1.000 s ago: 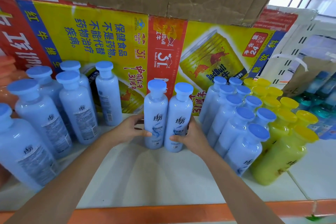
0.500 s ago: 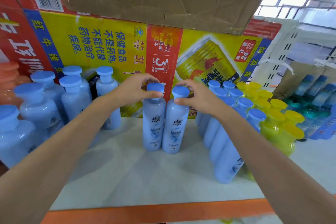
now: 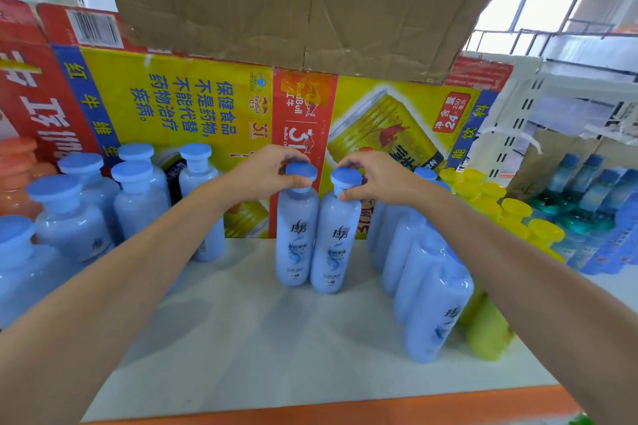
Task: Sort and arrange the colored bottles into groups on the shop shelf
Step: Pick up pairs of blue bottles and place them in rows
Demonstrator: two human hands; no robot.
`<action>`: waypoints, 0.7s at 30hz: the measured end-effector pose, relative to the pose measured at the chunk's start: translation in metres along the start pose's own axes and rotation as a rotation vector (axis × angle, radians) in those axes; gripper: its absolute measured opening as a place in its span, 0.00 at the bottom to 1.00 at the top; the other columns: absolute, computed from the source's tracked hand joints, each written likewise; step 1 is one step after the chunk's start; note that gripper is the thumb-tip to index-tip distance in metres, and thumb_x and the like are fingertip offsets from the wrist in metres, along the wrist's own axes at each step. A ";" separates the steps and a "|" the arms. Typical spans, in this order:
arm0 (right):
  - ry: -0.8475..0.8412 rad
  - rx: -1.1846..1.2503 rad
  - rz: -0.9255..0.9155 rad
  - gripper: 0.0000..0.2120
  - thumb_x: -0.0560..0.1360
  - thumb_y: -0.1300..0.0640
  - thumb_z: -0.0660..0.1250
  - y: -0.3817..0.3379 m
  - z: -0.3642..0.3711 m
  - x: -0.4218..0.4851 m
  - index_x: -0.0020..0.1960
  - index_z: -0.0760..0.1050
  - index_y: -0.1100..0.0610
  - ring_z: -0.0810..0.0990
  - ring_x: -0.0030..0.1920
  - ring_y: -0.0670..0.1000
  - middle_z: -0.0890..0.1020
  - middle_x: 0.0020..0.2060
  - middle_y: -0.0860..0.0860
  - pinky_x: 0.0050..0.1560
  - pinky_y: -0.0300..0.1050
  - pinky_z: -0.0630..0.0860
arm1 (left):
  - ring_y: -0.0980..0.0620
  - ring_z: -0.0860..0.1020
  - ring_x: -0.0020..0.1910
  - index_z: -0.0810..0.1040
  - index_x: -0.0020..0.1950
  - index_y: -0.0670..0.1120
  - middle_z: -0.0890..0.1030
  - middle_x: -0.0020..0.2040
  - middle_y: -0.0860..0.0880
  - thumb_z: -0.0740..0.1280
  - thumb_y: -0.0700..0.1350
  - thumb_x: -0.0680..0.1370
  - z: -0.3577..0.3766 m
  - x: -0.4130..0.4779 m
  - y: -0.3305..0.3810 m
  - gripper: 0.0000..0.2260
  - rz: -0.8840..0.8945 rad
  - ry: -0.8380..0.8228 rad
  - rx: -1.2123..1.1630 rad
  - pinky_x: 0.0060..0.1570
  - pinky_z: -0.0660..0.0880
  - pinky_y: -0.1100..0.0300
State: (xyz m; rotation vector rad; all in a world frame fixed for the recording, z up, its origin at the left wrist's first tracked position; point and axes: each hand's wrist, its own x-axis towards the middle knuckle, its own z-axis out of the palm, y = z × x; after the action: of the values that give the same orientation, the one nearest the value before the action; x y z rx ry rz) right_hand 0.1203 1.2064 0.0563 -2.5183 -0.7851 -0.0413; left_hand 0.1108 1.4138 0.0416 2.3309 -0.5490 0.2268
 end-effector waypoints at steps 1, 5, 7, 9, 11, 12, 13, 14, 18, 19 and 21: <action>0.007 -0.009 -0.001 0.21 0.70 0.57 0.73 0.002 -0.004 0.002 0.60 0.72 0.60 0.75 0.35 0.46 0.75 0.55 0.55 0.31 0.31 0.71 | 0.50 0.71 0.64 0.72 0.65 0.40 0.75 0.64 0.45 0.70 0.42 0.73 0.000 0.005 0.001 0.21 0.007 -0.003 -0.002 0.64 0.67 0.58; 0.013 -0.055 0.022 0.20 0.70 0.57 0.72 0.014 -0.015 0.009 0.59 0.72 0.60 0.74 0.42 0.48 0.76 0.57 0.55 0.45 0.43 0.75 | 0.49 0.73 0.63 0.72 0.64 0.41 0.76 0.62 0.45 0.70 0.42 0.73 0.006 0.024 0.002 0.21 0.015 -0.024 0.000 0.64 0.68 0.56; 0.026 -0.093 0.038 0.21 0.70 0.56 0.73 0.022 -0.018 0.013 0.60 0.72 0.60 0.75 0.51 0.51 0.76 0.57 0.54 0.53 0.46 0.72 | 0.49 0.73 0.62 0.72 0.64 0.41 0.76 0.62 0.45 0.70 0.42 0.73 0.013 0.032 -0.001 0.21 0.011 -0.024 -0.015 0.65 0.69 0.52; 0.041 -0.125 0.047 0.22 0.69 0.55 0.73 0.030 -0.021 0.019 0.60 0.72 0.59 0.74 0.56 0.52 0.76 0.57 0.54 0.54 0.44 0.70 | 0.47 0.73 0.63 0.72 0.64 0.40 0.76 0.62 0.43 0.70 0.41 0.72 0.020 0.039 -0.004 0.21 0.010 -0.019 -0.023 0.65 0.68 0.50; 0.042 -0.147 0.055 0.23 0.69 0.56 0.73 0.037 -0.024 0.024 0.61 0.71 0.59 0.73 0.58 0.52 0.76 0.59 0.54 0.54 0.42 0.68 | 0.46 0.73 0.62 0.73 0.63 0.40 0.76 0.62 0.43 0.70 0.42 0.72 0.026 0.047 -0.006 0.21 0.017 -0.012 -0.008 0.65 0.68 0.50; 0.042 -0.154 0.058 0.23 0.70 0.56 0.73 0.040 -0.025 0.027 0.61 0.71 0.59 0.73 0.58 0.52 0.75 0.59 0.54 0.54 0.42 0.68 | 0.47 0.73 0.62 0.73 0.64 0.40 0.76 0.61 0.43 0.70 0.42 0.72 0.028 0.051 -0.006 0.21 0.017 -0.004 0.006 0.64 0.69 0.52; 0.046 -0.158 0.062 0.23 0.70 0.56 0.72 0.044 -0.026 0.029 0.61 0.71 0.59 0.73 0.59 0.52 0.75 0.59 0.54 0.54 0.42 0.69 | 0.47 0.73 0.62 0.72 0.64 0.40 0.76 0.62 0.43 0.70 0.42 0.73 0.030 0.055 -0.006 0.21 0.020 0.008 0.022 0.64 0.68 0.54; 0.050 -0.162 0.067 0.22 0.70 0.56 0.72 0.047 -0.026 0.031 0.61 0.71 0.60 0.73 0.59 0.52 0.75 0.59 0.54 0.56 0.43 0.70 | 0.47 0.73 0.62 0.72 0.65 0.40 0.75 0.62 0.44 0.70 0.42 0.73 0.032 0.059 -0.006 0.21 0.021 0.019 0.035 0.64 0.68 0.56; 0.070 -0.174 0.078 0.22 0.70 0.56 0.72 0.063 -0.025 0.036 0.61 0.71 0.60 0.74 0.58 0.53 0.76 0.58 0.54 0.53 0.43 0.69 | 0.47 0.72 0.63 0.71 0.65 0.40 0.74 0.63 0.43 0.69 0.42 0.73 0.038 0.071 -0.007 0.21 0.034 0.029 0.036 0.65 0.68 0.53; 0.066 -0.171 0.077 0.22 0.70 0.56 0.72 0.066 -0.024 0.037 0.61 0.71 0.60 0.74 0.57 0.53 0.76 0.58 0.54 0.53 0.43 0.69 | 0.46 0.72 0.63 0.71 0.65 0.39 0.75 0.63 0.43 0.69 0.42 0.73 0.040 0.073 -0.008 0.21 0.037 0.026 0.031 0.65 0.68 0.52; 0.067 -0.156 0.079 0.22 0.70 0.56 0.72 0.073 -0.022 0.038 0.61 0.71 0.59 0.74 0.56 0.53 0.76 0.58 0.54 0.52 0.45 0.70 | 0.46 0.72 0.63 0.71 0.65 0.39 0.75 0.63 0.43 0.69 0.42 0.74 0.043 0.076 -0.010 0.21 0.049 0.037 0.041 0.65 0.68 0.53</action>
State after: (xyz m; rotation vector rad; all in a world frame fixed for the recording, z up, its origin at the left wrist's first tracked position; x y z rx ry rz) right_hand 0.1938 1.1648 0.0490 -2.6777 -0.6784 -0.1657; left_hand 0.1839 1.3665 0.0282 2.3496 -0.5890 0.3064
